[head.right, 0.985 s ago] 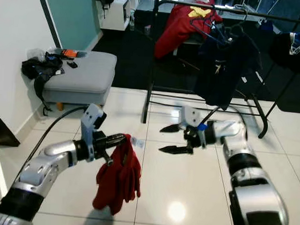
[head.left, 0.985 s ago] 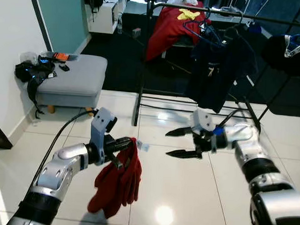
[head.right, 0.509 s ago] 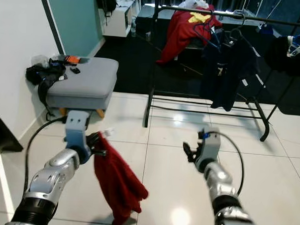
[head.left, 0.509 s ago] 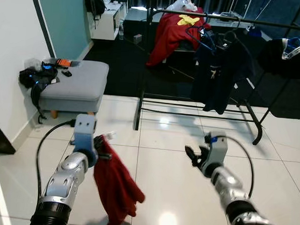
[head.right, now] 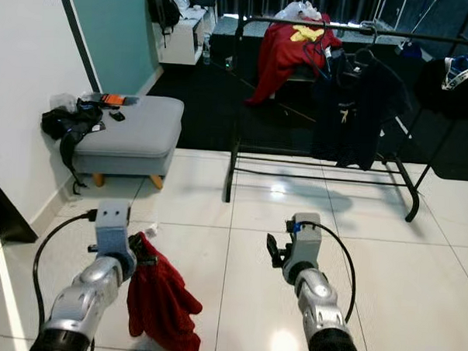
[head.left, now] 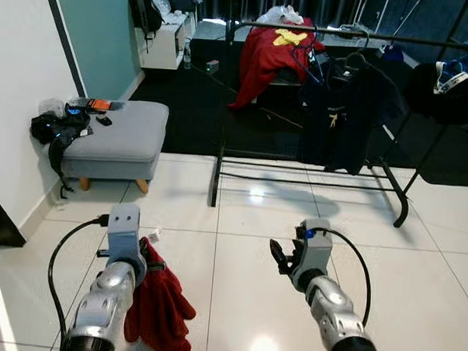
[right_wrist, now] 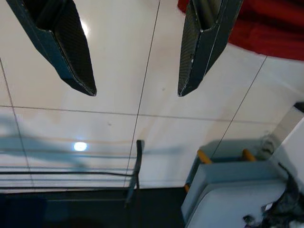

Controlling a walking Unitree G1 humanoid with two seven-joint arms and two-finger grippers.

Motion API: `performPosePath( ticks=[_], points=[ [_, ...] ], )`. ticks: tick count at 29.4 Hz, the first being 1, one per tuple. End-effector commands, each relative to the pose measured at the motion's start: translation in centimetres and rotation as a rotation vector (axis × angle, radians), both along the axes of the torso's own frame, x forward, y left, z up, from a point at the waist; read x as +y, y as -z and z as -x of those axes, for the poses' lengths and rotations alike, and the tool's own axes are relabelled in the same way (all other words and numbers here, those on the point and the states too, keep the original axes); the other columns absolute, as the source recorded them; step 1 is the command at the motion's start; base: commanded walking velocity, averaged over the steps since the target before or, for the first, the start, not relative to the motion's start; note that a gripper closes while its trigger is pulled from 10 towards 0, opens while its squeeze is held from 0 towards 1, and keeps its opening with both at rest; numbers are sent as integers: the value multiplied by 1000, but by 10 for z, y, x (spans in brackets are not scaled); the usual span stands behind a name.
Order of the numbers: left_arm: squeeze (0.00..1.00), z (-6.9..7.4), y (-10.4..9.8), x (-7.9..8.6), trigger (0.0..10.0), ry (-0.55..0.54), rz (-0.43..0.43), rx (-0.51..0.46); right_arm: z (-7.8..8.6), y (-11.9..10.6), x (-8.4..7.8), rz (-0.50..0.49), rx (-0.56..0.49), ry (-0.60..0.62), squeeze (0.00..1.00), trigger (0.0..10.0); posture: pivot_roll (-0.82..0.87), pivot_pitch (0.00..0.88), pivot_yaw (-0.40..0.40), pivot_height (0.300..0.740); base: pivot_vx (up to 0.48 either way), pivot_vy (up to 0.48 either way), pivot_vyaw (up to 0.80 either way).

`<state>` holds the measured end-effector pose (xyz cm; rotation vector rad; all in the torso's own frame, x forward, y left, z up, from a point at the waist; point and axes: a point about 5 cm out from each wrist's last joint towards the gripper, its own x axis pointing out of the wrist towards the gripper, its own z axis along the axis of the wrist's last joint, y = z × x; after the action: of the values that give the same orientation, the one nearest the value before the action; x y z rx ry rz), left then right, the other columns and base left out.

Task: Hang hanger

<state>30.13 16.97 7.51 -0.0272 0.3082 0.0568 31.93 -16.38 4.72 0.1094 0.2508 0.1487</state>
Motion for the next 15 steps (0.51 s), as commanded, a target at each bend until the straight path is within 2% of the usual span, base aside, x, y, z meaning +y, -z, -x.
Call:
performPosePath(
  ticks=[1, 4, 8, 12, 15],
  points=[
    [0, -1, -7, -5, 10000, 17, -25, -44, -1, -3, 2, -22, -17, 20, 0, 10000, 90, 22, -14, 740, 0, 0, 0],
    [0, -3, -12, -10, 10000, 39, -66, -75, -3, -10, 9, -68, -32, 1, 0, 10000, 101, 20, -23, 740, 0, 0, 0],
    [0, -2, -16, -16, 10000, 83, -80, -145, -5, -12, 16, -47, -30, -42, 0, 10000, 102, 17, -26, 740, 0, 0, 0],
    [0, 0, -22, -18, 10000, 89, -8, -187, -5, -12, 20, -54, -35, -37, 0, 10000, 101, 15, -31, 740, 0, 0, 0],
    [0, 1, -26, -20, 10000, 103, 15, -206, -4, -12, 21, -52, -31, -36, 0, 10000, 99, 17, -35, 740, 294, 0, 0]
  ],
)
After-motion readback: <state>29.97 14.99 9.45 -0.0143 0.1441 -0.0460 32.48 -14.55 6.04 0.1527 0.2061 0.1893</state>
